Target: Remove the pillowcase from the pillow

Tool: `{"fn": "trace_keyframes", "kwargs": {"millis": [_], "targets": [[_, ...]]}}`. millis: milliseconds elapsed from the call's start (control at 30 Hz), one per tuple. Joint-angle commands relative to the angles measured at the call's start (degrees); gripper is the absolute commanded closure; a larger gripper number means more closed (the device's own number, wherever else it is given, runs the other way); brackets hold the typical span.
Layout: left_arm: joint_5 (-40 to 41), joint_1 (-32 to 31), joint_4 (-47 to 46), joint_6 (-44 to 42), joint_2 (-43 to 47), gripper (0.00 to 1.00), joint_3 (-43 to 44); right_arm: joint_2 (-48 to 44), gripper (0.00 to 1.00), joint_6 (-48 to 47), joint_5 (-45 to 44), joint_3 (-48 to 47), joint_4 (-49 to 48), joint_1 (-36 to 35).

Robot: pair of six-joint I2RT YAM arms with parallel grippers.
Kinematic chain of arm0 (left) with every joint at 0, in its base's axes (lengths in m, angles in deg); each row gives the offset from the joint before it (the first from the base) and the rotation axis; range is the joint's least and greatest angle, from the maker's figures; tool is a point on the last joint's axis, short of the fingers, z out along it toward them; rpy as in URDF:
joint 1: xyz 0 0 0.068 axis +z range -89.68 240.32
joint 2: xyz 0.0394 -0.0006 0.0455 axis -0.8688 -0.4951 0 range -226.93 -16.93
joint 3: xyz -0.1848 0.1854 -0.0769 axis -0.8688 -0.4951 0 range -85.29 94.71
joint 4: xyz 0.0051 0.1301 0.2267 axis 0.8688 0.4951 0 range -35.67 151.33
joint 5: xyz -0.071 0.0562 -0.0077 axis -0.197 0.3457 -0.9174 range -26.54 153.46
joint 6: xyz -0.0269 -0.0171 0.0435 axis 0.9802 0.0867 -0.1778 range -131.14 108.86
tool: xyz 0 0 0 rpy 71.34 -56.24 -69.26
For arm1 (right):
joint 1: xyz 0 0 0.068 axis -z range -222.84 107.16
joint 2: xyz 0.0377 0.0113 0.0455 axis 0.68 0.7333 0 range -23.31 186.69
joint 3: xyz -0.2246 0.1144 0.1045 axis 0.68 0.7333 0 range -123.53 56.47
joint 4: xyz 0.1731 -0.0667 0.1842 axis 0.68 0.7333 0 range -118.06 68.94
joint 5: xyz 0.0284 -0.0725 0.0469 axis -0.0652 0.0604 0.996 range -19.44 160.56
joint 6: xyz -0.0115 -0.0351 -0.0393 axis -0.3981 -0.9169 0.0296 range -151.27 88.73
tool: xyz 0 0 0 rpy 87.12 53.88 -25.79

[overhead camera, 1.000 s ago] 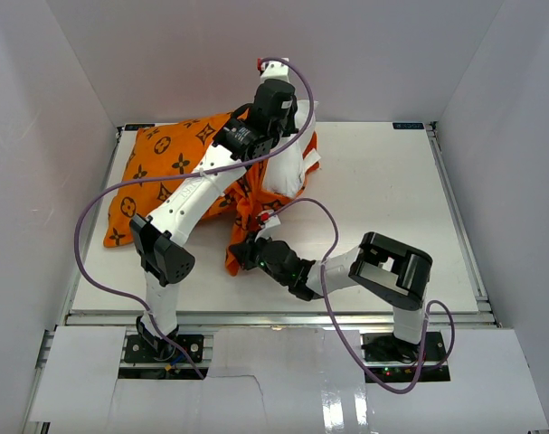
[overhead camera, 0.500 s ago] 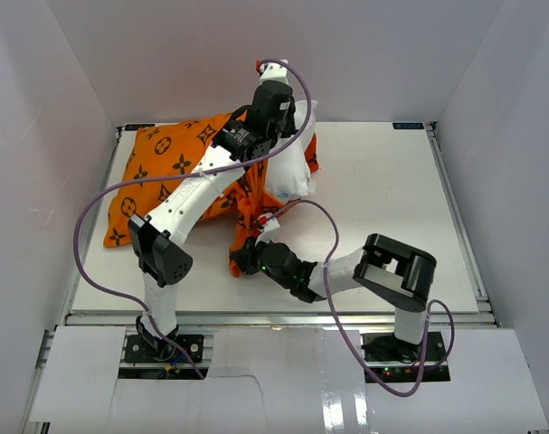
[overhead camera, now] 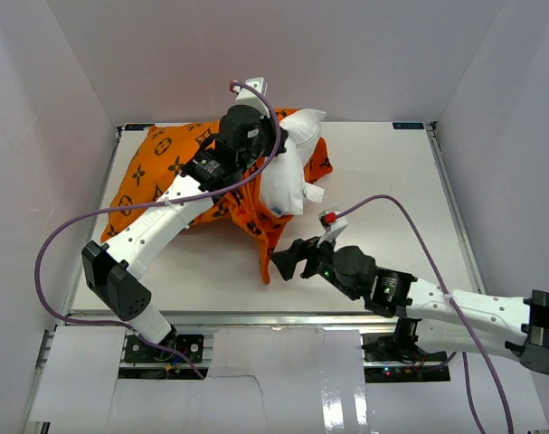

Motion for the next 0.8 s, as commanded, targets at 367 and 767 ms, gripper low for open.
{"fn": "trace_keyframes", "kwargs": {"millis": [367,767], "targets": [[-8.6,-0.1,-13.1,6.4,6.2,1.0,-7.5,3.0,0.1,-13.2,13.2,-13.1,1.5,20.5],[-10.2,-0.5,-13.7,7.0,9.8,1.0,-11.1,20.0,0.09,-14.5,24.1,-18.9,-7.4,28.0]]}}
